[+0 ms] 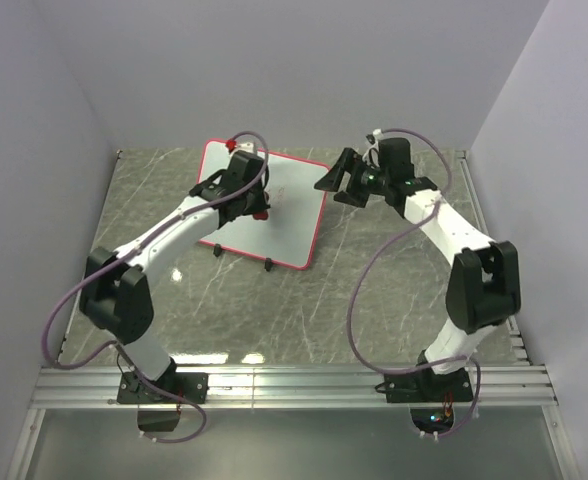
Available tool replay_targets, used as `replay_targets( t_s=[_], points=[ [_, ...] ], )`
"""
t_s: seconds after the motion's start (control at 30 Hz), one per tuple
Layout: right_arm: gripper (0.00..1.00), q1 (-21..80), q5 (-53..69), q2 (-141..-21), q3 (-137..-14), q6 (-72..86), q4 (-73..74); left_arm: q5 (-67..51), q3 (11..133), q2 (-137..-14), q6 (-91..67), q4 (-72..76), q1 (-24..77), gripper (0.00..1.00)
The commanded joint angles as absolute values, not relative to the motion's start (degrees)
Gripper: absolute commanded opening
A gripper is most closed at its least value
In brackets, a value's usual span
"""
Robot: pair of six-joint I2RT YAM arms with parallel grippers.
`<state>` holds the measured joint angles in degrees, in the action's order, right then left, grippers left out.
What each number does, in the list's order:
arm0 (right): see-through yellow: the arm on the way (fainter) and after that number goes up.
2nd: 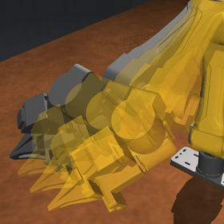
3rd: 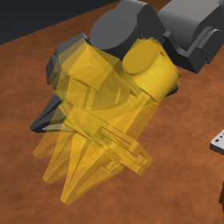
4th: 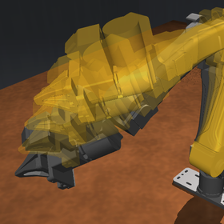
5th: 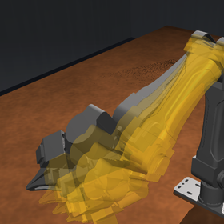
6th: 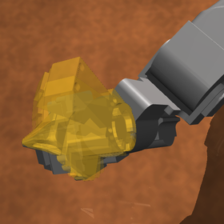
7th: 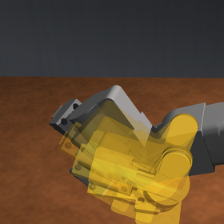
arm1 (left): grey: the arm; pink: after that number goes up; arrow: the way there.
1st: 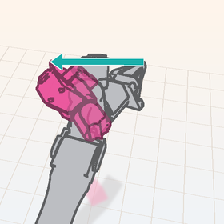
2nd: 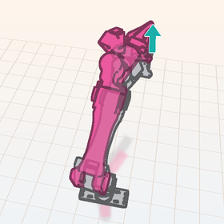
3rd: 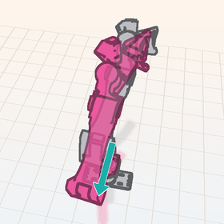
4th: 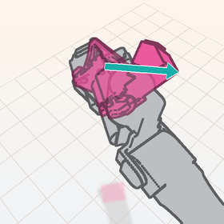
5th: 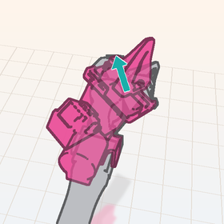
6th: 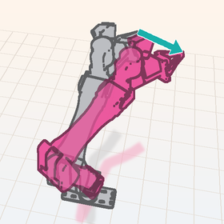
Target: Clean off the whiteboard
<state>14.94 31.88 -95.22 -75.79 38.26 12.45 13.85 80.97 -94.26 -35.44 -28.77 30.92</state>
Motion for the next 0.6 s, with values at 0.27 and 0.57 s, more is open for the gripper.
replay_targets(
  t_s=[0.27, 0.57],
  points=[
    [0.84, 14.41, 31.29, -111.35, -96.4, 32.35, 14.76, 6.77, 91.32, -102.57, -27.07, -23.3, 31.2, 0.0],
    [0.75, 13.71, 30.23, -114.08, -99.49, 30.76, 17.67, 4.92, 92.02, -103.97, -27.77, -22.15, 31.38, 0.0]
  ],
)
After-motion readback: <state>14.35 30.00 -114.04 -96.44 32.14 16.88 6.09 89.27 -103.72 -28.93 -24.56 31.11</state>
